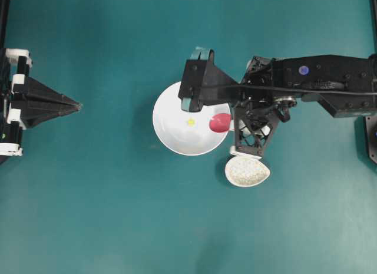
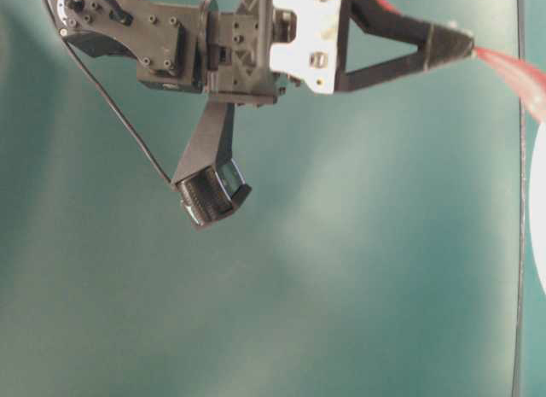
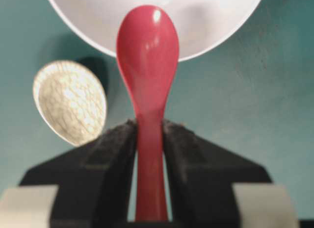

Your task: Scoop the yellow hexagonal prism block from the bowl with a spoon using the right arm.

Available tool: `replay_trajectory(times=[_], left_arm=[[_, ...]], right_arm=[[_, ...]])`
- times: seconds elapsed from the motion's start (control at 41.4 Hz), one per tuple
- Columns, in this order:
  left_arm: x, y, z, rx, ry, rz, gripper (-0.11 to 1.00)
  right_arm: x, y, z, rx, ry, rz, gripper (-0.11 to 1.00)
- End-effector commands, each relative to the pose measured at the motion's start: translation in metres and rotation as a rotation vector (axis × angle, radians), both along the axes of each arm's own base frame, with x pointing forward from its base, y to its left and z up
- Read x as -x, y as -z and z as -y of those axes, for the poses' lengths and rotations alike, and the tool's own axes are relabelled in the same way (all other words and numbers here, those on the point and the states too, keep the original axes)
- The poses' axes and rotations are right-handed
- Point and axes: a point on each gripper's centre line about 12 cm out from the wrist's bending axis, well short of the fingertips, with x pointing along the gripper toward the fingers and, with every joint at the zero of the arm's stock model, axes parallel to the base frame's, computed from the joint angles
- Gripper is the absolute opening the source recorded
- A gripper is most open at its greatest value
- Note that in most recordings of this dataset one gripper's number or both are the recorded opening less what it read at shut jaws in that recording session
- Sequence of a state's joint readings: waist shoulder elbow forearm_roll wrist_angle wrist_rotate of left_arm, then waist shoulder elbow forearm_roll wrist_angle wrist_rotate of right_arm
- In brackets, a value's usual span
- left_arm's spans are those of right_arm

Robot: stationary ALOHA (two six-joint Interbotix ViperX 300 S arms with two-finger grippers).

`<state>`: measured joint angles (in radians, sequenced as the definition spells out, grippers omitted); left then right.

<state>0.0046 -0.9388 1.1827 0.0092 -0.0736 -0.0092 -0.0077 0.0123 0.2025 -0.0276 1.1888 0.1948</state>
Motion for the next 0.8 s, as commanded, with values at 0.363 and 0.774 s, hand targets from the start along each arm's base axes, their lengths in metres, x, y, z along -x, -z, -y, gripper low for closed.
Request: replay_trajectory(times=[0.363, 0.774], left_arm=[[-0.005, -0.006, 0.000, 0.001, -0.001, 0.032, -0.01], [-0.005, -0.006, 0.000, 0.000, -0.001, 0.032, -0.01]], right_arm=[[-0.020, 0.002, 0.021, 0.025, -0.087, 0.008, 0.24], [-0.038, 0.023, 0.021, 0.012, -0.155, -0.031, 0.24]])
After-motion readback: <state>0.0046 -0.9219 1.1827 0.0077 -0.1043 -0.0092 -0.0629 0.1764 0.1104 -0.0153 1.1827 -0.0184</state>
